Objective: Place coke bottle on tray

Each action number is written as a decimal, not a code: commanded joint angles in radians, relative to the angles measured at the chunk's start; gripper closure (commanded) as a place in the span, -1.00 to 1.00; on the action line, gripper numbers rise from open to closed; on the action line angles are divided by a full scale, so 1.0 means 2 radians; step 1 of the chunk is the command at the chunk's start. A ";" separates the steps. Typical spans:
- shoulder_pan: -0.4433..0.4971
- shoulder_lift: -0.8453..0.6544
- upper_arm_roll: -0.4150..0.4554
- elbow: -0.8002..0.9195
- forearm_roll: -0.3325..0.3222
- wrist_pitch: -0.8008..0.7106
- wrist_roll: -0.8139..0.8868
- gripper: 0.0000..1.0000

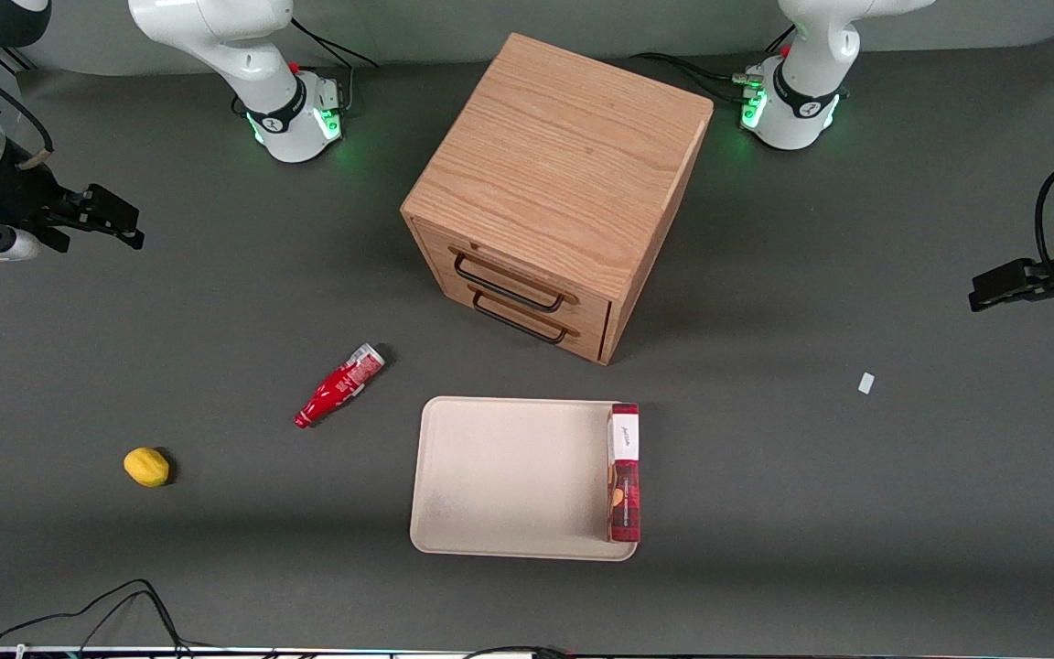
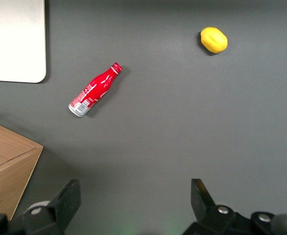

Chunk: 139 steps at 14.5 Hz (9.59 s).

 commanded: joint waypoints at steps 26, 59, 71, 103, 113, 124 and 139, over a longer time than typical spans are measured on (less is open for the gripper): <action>0.034 0.331 0.097 -0.051 -0.065 0.367 0.593 -1.00; 0.032 0.311 0.156 0.193 -0.073 0.114 0.433 1.00; 0.086 0.508 0.164 0.373 -0.077 0.267 0.173 1.00; 0.092 0.594 0.143 0.350 -0.084 0.409 0.219 -1.00; -0.008 0.375 0.153 0.221 0.024 0.186 0.081 -1.00; -0.008 -0.024 0.022 -0.142 0.050 0.144 0.026 -1.00; 0.013 -0.024 -0.001 -0.052 -0.008 0.039 0.058 -1.00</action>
